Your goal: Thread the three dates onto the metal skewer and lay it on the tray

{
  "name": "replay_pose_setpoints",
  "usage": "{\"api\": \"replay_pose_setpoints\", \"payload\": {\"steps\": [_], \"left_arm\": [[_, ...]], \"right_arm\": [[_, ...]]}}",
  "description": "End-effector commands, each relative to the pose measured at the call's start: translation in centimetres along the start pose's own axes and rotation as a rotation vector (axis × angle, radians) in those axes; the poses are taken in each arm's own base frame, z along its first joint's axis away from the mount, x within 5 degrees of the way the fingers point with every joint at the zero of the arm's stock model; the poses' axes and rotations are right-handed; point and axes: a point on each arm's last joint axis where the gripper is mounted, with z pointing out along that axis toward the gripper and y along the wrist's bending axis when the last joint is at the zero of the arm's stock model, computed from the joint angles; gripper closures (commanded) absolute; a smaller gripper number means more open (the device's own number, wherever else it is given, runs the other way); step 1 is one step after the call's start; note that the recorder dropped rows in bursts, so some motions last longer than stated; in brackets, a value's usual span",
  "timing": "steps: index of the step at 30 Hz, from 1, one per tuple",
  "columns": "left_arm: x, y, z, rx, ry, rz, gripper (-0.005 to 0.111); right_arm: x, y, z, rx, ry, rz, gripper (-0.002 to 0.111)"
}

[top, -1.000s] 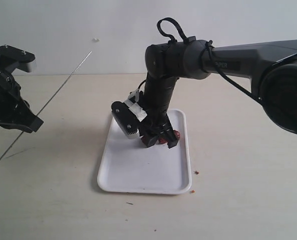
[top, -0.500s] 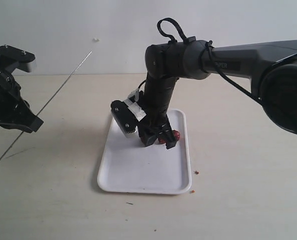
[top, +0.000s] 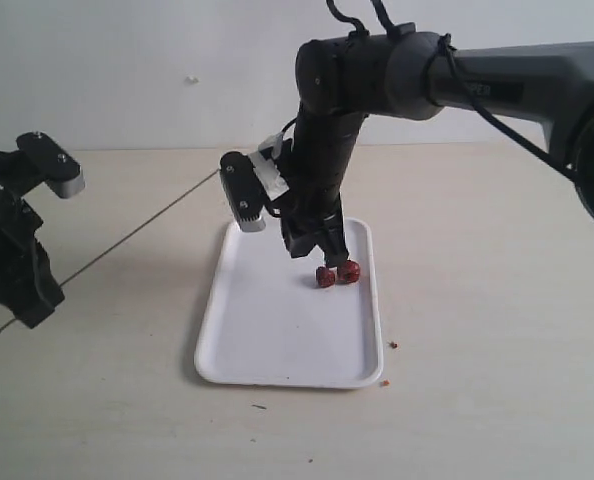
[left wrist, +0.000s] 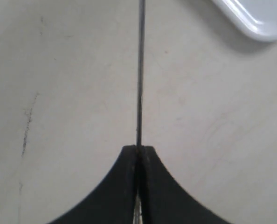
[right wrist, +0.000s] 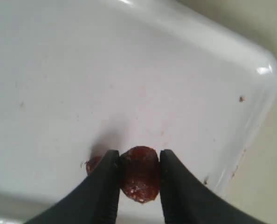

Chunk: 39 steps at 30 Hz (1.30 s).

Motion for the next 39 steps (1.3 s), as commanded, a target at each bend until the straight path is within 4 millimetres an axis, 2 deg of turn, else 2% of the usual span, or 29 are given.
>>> {"api": "replay_pose_setpoints", "payload": {"steps": [1, 3, 9, 12, 16, 24, 32, 39], "left_arm": [[1.1, -0.7, 0.3, 0.058, 0.062, 0.053, 0.107], [1.2, -1.0, 0.4, 0.086, 0.07, 0.074, 0.107], [0.1, -2.3, 0.4, 0.193, -0.052, 0.232, 0.107], [-1.0, -3.1, 0.8, 0.145, -0.079, 0.314, 0.107], [-1.9, -3.6, 1.6, 0.103, -0.094, 0.381, 0.107], [-2.8, -2.7, 1.9, 0.002, -0.157, 0.354, 0.107], [-2.9, -2.7, 1.9, -0.008, -0.165, 0.353, 0.107], [-2.9, -2.6, 1.9, -0.012, -0.167, 0.359, 0.107]], "right_arm": [[0.4, 0.3, -2.5, -0.007, 0.05, 0.048, 0.079], [0.5, 0.5, -3.5, -0.017, 0.068, 0.066, 0.079], [0.5, 1.1, -7.3, 0.0, 0.074, 0.11, 0.079], [0.4, 1.2, -8.7, 0.022, 0.067, 0.11, 0.079], [0.4, 1.3, -8.9, 0.018, 0.068, 0.098, 0.079], [0.6, 1.2, -9.0, 0.025, 0.084, 0.092, 0.079], [0.6, 1.2, -9.0, 0.025, 0.084, 0.095, 0.079], [0.5, 1.3, -9.9, 0.044, 0.078, 0.094, 0.079]]}}
